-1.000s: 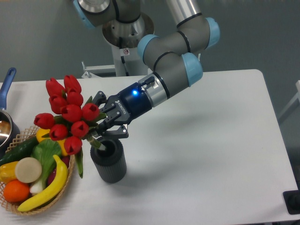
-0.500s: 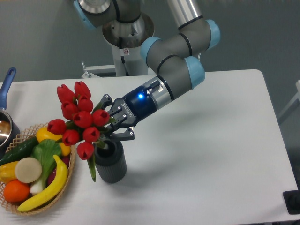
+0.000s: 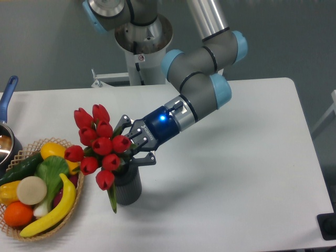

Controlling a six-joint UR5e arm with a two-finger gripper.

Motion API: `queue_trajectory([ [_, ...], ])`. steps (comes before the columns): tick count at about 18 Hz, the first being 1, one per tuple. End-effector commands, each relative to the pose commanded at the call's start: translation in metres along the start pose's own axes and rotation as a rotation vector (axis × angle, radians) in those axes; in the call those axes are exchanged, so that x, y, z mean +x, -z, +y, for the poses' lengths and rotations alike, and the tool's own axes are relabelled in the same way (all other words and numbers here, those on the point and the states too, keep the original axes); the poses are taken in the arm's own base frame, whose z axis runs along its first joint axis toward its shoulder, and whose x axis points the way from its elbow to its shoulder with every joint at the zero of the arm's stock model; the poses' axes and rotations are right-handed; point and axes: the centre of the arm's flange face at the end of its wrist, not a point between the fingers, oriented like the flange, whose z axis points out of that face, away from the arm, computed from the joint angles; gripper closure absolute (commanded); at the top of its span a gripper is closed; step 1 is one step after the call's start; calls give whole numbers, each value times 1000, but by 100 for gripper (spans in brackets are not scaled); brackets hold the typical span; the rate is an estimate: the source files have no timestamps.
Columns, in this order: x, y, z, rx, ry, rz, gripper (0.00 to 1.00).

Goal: Insert the flowers into the vase
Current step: 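Lower the tulip stems into the vase opening, then push the tulips down into the vase and straighten them upright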

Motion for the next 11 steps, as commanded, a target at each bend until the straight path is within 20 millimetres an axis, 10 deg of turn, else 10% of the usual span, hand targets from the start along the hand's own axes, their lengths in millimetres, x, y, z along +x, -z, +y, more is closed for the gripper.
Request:
queue_trajectory([
  [11, -1, 5, 36, -2, 23, -7, 66],
])
